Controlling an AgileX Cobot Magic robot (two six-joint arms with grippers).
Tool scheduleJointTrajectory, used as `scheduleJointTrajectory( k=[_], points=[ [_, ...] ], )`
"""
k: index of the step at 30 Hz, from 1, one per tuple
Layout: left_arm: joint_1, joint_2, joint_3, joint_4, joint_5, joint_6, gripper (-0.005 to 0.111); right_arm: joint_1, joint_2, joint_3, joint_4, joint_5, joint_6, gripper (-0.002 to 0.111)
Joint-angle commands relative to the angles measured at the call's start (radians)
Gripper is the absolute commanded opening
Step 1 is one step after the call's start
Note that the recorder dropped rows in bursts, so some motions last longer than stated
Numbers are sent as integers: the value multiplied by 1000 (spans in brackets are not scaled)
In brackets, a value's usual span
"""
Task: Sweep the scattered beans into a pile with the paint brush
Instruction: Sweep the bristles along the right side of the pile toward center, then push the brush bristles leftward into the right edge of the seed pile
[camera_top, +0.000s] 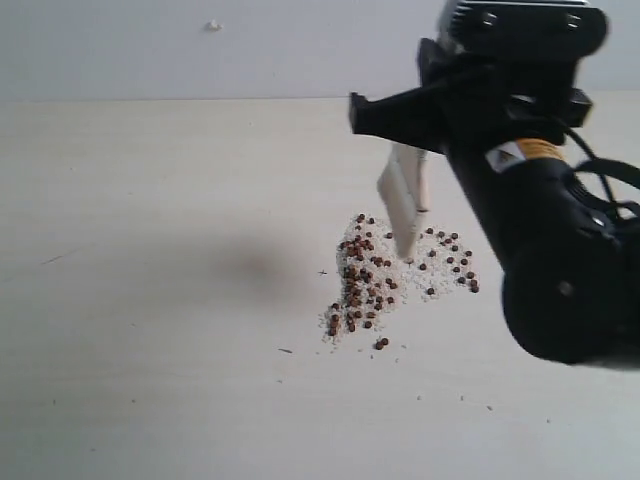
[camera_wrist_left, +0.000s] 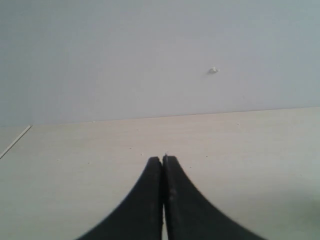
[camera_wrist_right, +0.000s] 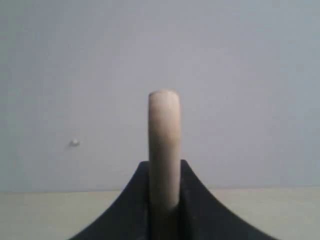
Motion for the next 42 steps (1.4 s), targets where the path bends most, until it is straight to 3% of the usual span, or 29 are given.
scheduleJointTrajectory(
  k=[1, 9, 23, 32, 42],
  points=[
    [2, -4, 2, -3, 4, 2, 0, -3, -67, 152, -3, -94, -11, 0],
    [2, -4, 2, -3, 2, 1, 0, -59, -68, 252, 48, -94, -11, 0],
    [2, -4, 2, -3, 2, 1, 0, -251, -63, 253, -97, -94, -28, 0],
    [2, -4, 2, -3, 4, 1, 0, -263, 33, 154, -97, -94, -87, 0],
    [2, -4, 2, -3, 4, 1, 0, -263, 199, 144, -112, -94, 20, 0]
  ],
)
